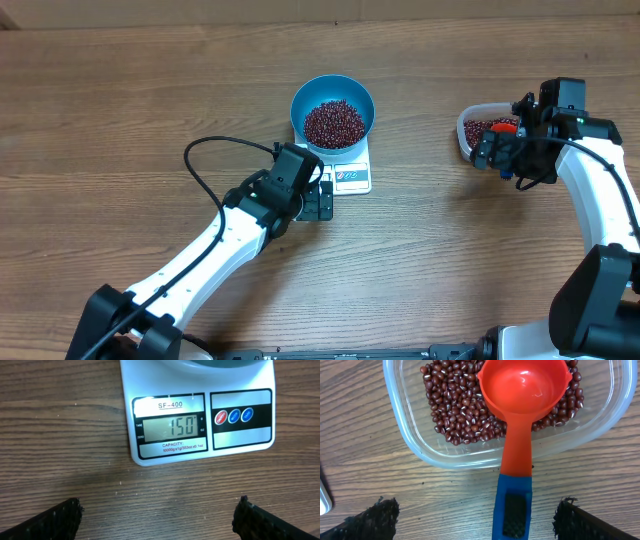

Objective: Scoop item into bowl and weigh 150g on scale

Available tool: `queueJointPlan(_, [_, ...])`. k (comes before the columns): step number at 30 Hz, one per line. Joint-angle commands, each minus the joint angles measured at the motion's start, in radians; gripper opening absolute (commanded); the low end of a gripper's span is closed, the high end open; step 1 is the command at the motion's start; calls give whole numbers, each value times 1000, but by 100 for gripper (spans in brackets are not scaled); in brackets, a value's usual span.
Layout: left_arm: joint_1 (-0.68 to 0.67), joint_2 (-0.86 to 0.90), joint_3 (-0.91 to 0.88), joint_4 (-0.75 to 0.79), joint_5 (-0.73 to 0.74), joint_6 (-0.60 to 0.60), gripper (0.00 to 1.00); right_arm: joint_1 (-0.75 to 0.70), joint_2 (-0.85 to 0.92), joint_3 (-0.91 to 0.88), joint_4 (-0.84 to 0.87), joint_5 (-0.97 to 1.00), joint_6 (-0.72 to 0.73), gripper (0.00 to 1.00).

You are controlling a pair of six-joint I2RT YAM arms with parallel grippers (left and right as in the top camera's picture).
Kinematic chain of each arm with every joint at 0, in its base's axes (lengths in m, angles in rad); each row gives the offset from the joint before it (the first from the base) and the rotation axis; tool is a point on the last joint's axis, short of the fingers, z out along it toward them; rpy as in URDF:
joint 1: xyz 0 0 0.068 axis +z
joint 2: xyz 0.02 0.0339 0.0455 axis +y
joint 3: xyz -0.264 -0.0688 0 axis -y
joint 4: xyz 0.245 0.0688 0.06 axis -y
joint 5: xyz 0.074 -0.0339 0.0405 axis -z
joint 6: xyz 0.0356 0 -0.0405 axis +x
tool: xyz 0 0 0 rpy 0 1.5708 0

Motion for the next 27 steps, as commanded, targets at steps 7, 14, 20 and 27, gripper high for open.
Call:
queueJointPlan(7, [-14, 8, -8, 36, -14, -15, 100, -3, 5, 27, 6, 5, -7, 100])
queueJointPlan(14, [-17, 8, -8, 37, -8, -2, 99, -3, 5, 27, 6, 5, -7, 100])
queueJointPlan(20, [-30, 8, -8, 56, -12, 5, 100, -3, 5, 27, 5, 5, -7, 100])
queueJointPlan(27, [-30, 8, -8, 70, -22, 10, 100, -3, 5, 27, 6, 5, -7, 100])
